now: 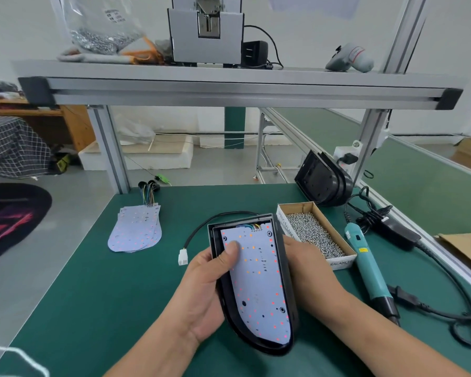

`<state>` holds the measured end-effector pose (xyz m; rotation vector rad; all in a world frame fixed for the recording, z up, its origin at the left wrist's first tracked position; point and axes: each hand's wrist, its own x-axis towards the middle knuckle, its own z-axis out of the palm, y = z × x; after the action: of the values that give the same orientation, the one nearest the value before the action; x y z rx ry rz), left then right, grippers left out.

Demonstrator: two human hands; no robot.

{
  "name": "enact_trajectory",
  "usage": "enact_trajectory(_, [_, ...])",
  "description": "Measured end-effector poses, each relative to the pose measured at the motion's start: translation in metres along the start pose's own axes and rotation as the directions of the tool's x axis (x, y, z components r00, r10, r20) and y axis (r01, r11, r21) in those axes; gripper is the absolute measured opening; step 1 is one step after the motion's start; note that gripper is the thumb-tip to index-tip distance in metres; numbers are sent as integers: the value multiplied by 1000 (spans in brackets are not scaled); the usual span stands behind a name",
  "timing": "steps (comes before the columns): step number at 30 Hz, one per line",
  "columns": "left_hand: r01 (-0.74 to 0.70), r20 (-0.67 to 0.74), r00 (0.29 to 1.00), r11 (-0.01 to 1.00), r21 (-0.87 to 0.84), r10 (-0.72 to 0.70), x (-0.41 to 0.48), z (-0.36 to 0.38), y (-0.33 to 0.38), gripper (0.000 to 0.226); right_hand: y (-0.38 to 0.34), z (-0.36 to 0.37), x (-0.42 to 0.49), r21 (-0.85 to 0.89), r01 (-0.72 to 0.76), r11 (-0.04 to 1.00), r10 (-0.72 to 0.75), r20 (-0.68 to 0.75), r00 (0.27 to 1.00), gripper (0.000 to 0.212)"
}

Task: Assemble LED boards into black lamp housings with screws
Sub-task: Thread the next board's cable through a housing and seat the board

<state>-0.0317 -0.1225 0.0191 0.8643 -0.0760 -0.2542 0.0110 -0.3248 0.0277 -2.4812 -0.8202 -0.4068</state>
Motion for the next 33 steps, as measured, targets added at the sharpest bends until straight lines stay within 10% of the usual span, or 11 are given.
enact_trajectory(33, [164, -141, 972, 972, -168, -188, 4, -4, 4, 41, 14, 0, -1, -73, 31, 997, -41, -139, 989, 20])
